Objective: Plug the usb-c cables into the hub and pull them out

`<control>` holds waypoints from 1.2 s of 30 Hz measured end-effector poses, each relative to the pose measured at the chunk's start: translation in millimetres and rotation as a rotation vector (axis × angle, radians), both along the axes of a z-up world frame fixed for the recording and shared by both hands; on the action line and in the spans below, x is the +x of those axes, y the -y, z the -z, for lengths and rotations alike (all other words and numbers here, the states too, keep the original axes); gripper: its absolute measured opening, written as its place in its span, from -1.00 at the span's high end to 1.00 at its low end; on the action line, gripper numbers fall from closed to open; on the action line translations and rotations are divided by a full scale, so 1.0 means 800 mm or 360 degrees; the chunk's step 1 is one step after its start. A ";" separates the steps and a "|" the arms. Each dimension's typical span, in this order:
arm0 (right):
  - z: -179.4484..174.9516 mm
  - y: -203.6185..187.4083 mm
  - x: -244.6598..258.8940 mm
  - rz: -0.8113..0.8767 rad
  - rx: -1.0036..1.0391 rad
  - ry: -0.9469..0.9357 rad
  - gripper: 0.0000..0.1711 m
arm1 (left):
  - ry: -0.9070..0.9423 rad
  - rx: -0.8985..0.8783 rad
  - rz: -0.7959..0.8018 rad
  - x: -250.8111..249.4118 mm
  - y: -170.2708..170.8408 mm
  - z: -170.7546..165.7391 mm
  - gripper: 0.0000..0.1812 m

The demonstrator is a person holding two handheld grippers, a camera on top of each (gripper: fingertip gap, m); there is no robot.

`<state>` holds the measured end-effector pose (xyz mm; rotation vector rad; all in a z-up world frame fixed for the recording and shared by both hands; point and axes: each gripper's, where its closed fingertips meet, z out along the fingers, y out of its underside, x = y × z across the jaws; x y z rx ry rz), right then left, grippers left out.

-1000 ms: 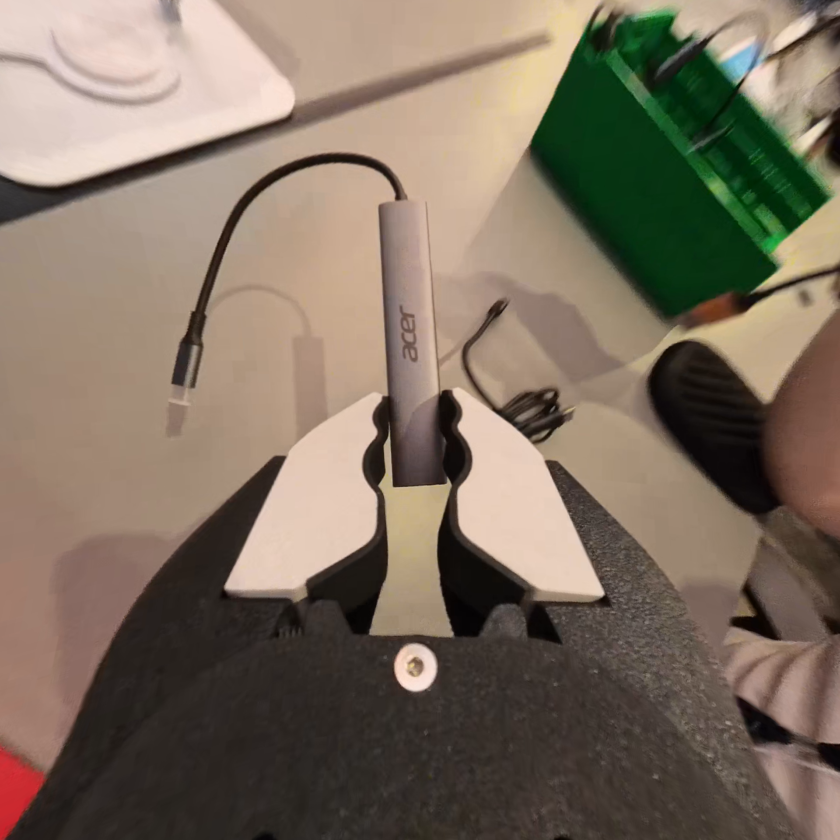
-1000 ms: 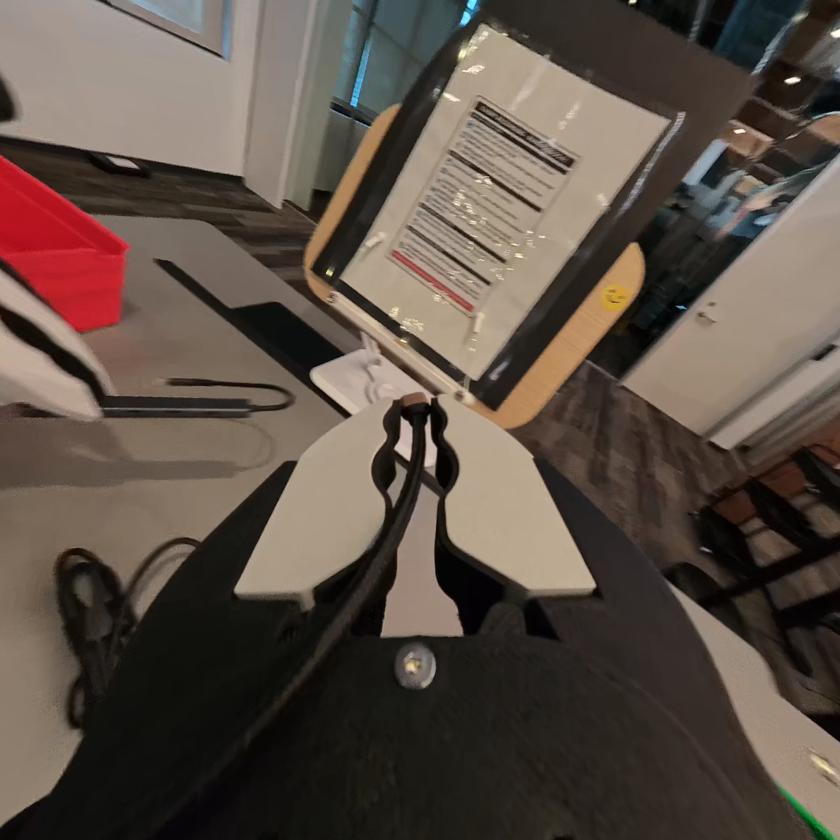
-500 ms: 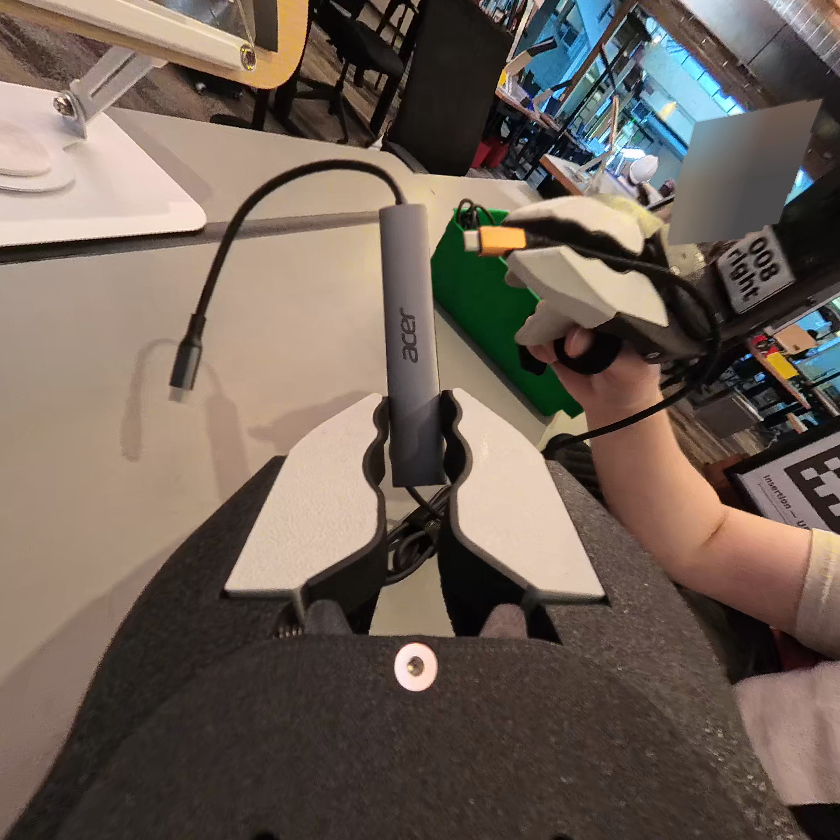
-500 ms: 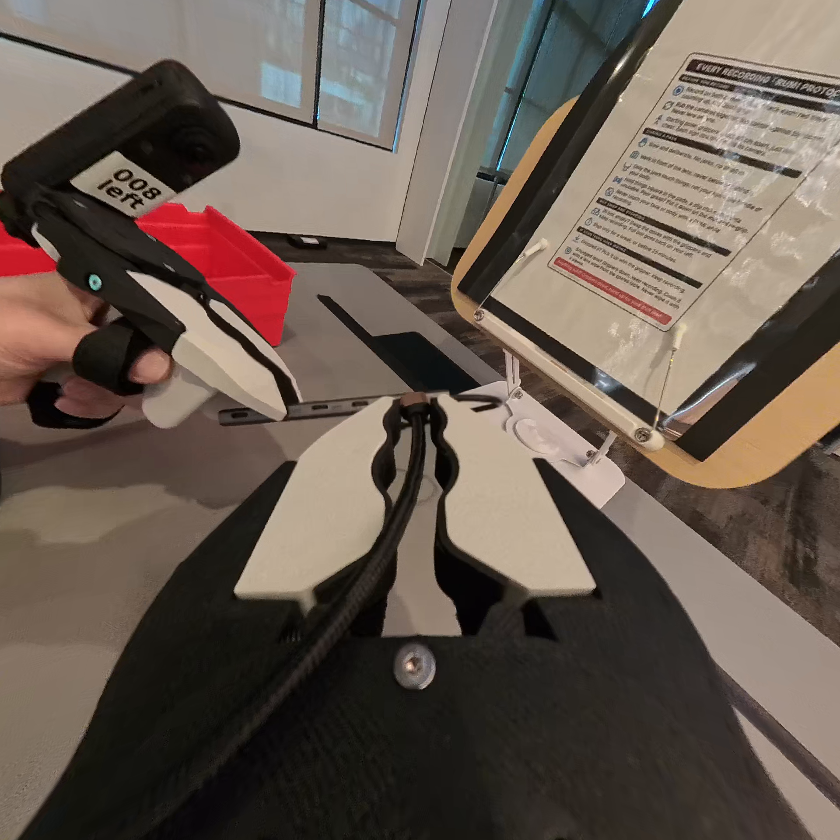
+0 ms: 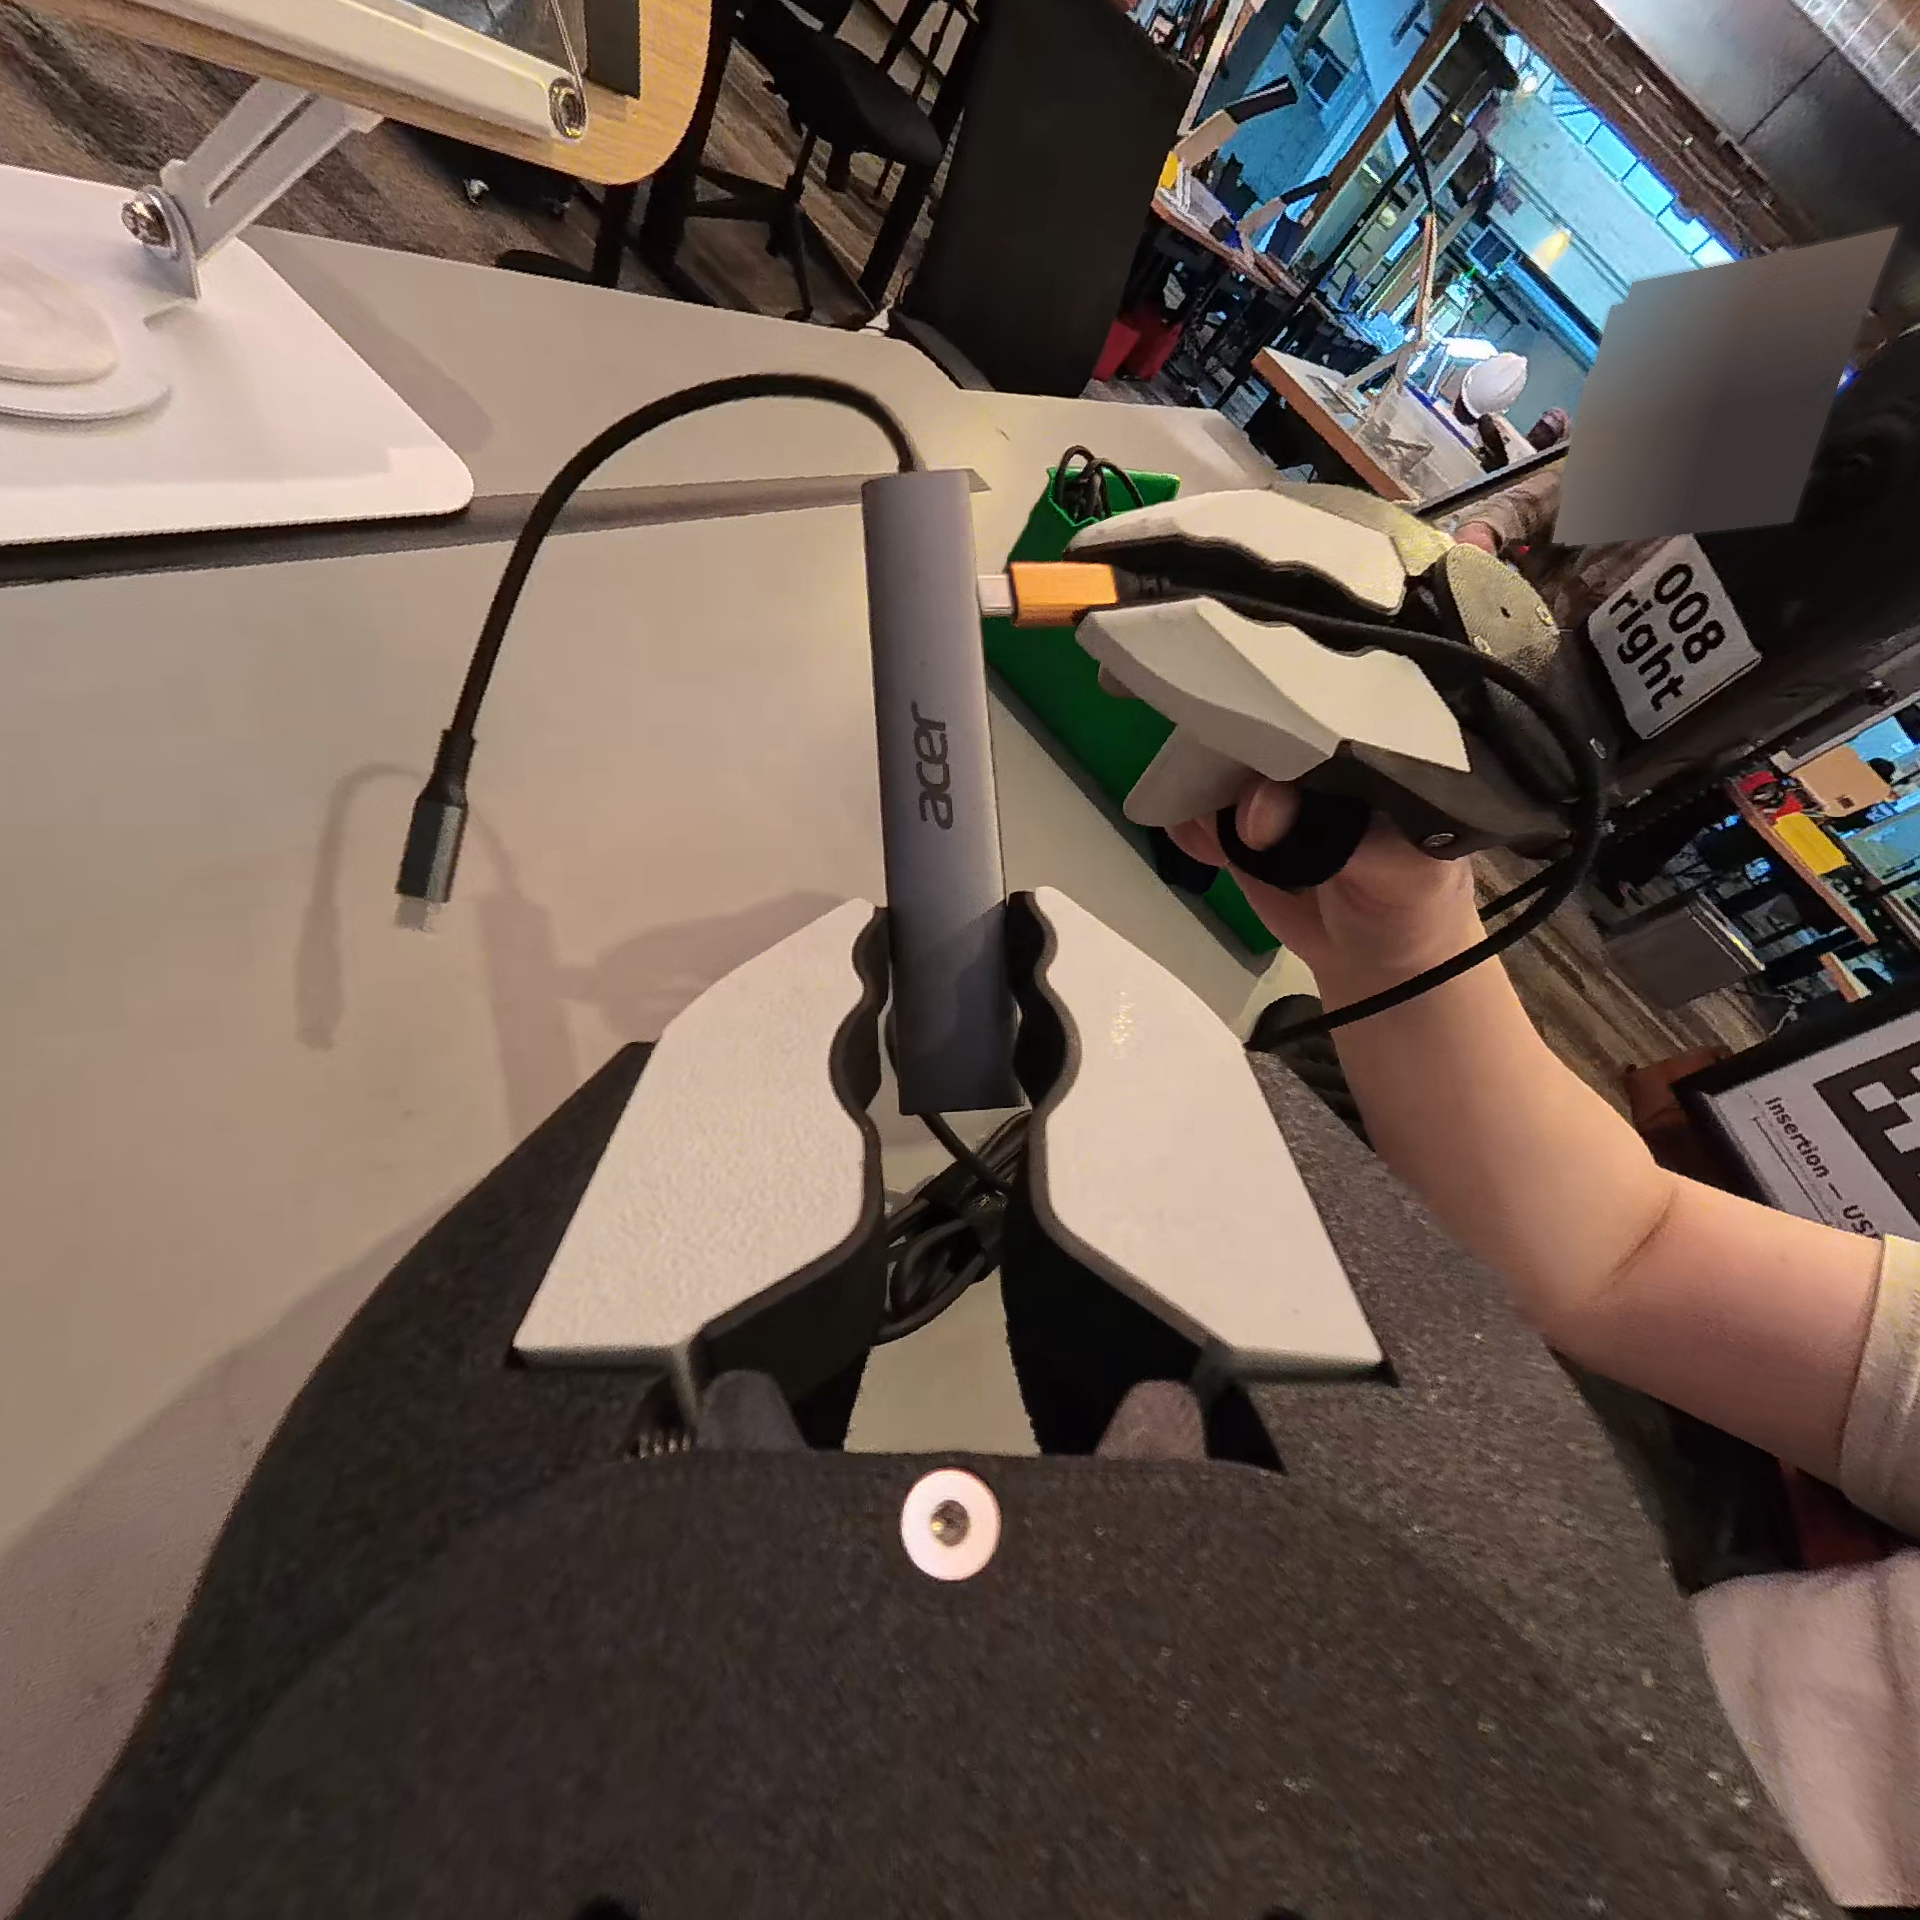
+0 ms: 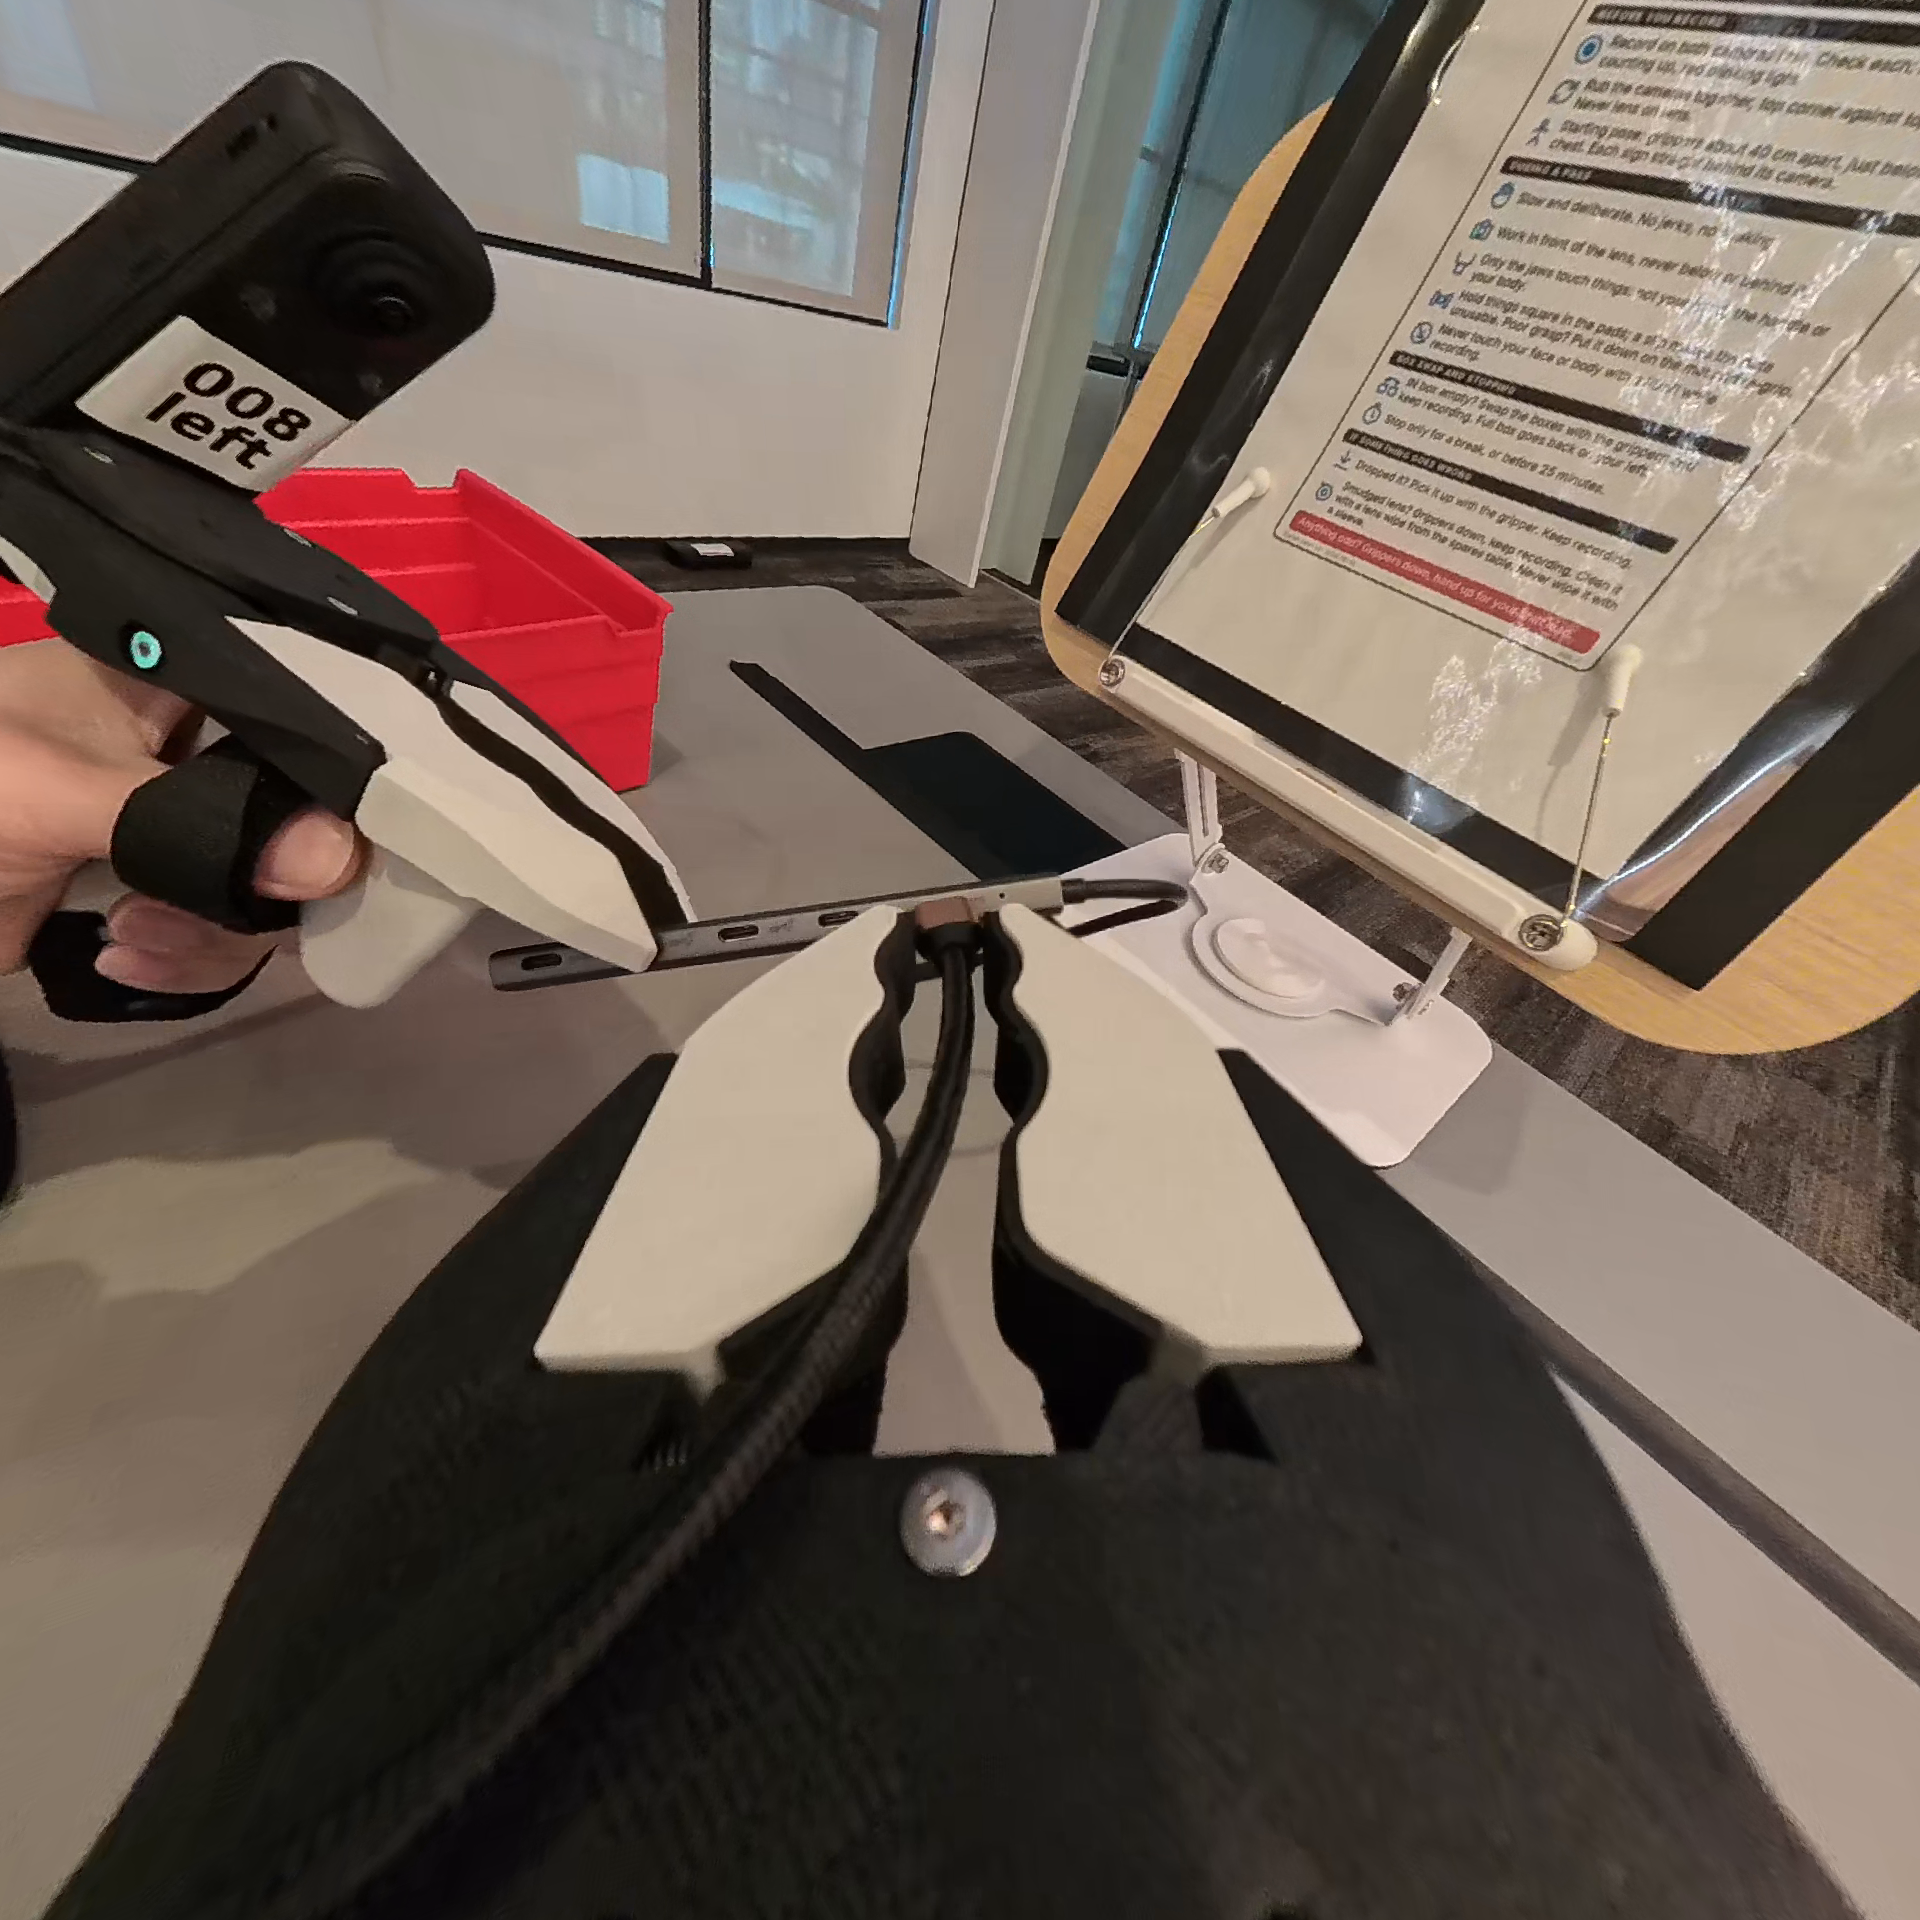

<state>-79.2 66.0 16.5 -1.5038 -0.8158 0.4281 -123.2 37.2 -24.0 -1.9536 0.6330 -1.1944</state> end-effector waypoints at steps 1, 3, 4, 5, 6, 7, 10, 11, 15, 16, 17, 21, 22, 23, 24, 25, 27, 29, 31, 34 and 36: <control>0.000 0.000 0.000 0.0003 -0.0004 -0.0005 0.85 | -0.0007 0.0005 -0.0002 0.000 0.000 0.000 0.77; 0.003 -0.002 0.001 0.0022 -0.0034 -0.0010 0.85 | -0.0021 0.0018 -0.0020 0.001 -0.001 0.001 0.77; 0.004 -0.003 0.002 0.0032 -0.0058 -0.0025 0.85 | -0.0030 0.0028 -0.0028 0.002 -0.001 0.001 0.77; 0.005 -0.004 0.002 0.0042 -0.0091 -0.0050 0.85 | -0.0045 0.0040 -0.0036 0.003 -0.001 0.002 0.77; 0.006 -0.005 0.003 0.0055 -0.0126 -0.0070 0.85 | -0.0066 0.0055 -0.0045 0.004 -0.002 0.002 0.77; 0.008 -0.006 0.003 0.0065 -0.0146 -0.0078 0.85 | -0.0093 0.0072 -0.0050 0.005 -0.002 0.004 0.77; 0.009 -0.006 0.002 0.0053 -0.0112 -0.0067 0.85 | -0.0123 0.0103 -0.0053 0.006 -0.001 0.005 0.76; 0.008 -0.006 0.002 0.0036 -0.0105 -0.0074 0.85 | -0.0112 0.0107 -0.0046 0.006 -0.001 0.004 0.76; 0.008 -0.003 0.003 -0.0047 -0.0092 -0.0100 0.85 | -0.0112 0.0148 -0.0021 0.005 0.001 0.003 0.77; 0.009 -0.004 0.004 -0.0055 -0.0093 -0.0106 0.85 | -0.0127 0.0168 -0.0021 0.006 0.002 0.002 0.77; 0.006 -0.003 0.004 -0.0071 -0.0081 -0.0136 0.85 | -0.0135 0.0182 -0.0015 0.007 0.003 0.002 0.76; 0.001 -0.002 0.005 -0.0085 -0.0073 -0.0218 0.85 | -0.0109 0.0173 0.0005 0.014 0.006 0.001 0.77; 0.002 -0.002 0.005 -0.0073 -0.0058 -0.0193 0.85 | -0.0107 0.0173 0.0004 0.014 0.006 0.002 0.77; 0.004 -0.002 0.004 -0.0070 -0.0040 -0.0161 0.85 | -0.0115 0.0171 0.0013 0.015 0.007 0.003 0.76; 0.004 -0.001 0.003 -0.0076 -0.0018 -0.0137 0.85 | -0.0128 0.0175 0.0023 0.015 0.008 0.005 0.76; 0.003 0.000 0.003 -0.0084 0.0007 -0.0123 0.85 | -0.0131 0.0187 0.0022 0.015 0.008 0.005 0.76; -0.002 0.003 0.005 -0.0113 0.0045 -0.0122 0.85 | -0.0120 0.0199 0.0027 0.016 0.009 0.002 0.76; -0.008 0.007 0.007 -0.0147 0.0071 -0.0128 0.85 | -0.0117 0.0218 0.0039 0.019 0.011 0.000 0.77; -0.015 0.011 0.008 -0.0162 0.0120 -0.0120 0.85 | -0.0098 0.0230 0.0048 0.022 0.012 -0.003 0.77; -0.024 0.016 0.007 -0.0155 0.0199 -0.0083 0.85 | -0.0067 0.0244 0.0057 0.024 0.014 -0.007 0.76; -0.028 0.019 0.005 -0.0141 0.0237 -0.0035 0.85 | -0.0058 0.0263 0.0067 0.026 0.015 -0.008 0.77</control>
